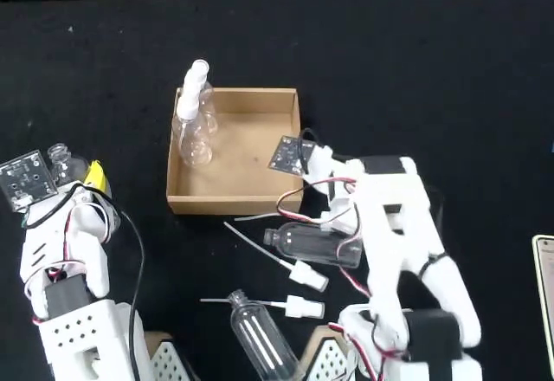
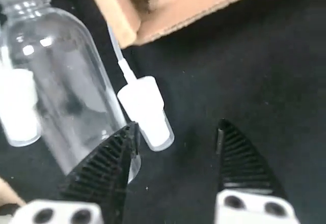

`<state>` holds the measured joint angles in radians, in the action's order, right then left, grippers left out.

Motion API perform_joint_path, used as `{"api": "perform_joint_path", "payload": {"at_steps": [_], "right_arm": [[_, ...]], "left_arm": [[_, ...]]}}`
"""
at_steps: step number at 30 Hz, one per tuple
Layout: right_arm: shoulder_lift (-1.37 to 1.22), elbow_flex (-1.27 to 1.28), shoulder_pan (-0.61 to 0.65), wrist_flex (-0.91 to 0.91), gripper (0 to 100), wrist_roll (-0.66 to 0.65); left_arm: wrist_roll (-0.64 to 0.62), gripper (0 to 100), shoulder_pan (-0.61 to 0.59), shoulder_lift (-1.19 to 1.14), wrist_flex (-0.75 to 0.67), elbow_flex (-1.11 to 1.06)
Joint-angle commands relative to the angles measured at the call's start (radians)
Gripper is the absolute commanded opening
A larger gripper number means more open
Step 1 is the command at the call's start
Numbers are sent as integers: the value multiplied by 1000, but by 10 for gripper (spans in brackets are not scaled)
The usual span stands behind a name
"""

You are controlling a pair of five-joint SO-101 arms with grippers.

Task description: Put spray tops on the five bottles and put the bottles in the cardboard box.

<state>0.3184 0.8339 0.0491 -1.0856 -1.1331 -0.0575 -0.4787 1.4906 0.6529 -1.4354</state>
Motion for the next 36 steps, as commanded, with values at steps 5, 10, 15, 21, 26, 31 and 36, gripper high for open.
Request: {"api": "perform_joint_path", "payload": {"at_steps": [5, 10, 15, 21, 26, 31, 36], "right_arm": [[-19, 24, -12, 25, 233, -38], [59, 81, -11, -23, 233, -41], [87, 179, 11, 100, 230, -75], [87, 275, 9, 310, 232, -74], [94, 288, -15, 315, 173, -75], [96, 231, -98, 270, 11, -75], [96, 33, -216, 3, 20, -81]], "left_arm": [[-11, 40, 18, 12, -21, 10], [-11, 40, 18, 17, -21, 10], [-8, 40, 18, 14, -17, 10], [-8, 40, 18, 20, 17, 19], [-8, 40, 18, 20, 17, 19], [-6, 40, 18, 20, 17, 18], [-6, 40, 16, 20, 14, 15]]}}
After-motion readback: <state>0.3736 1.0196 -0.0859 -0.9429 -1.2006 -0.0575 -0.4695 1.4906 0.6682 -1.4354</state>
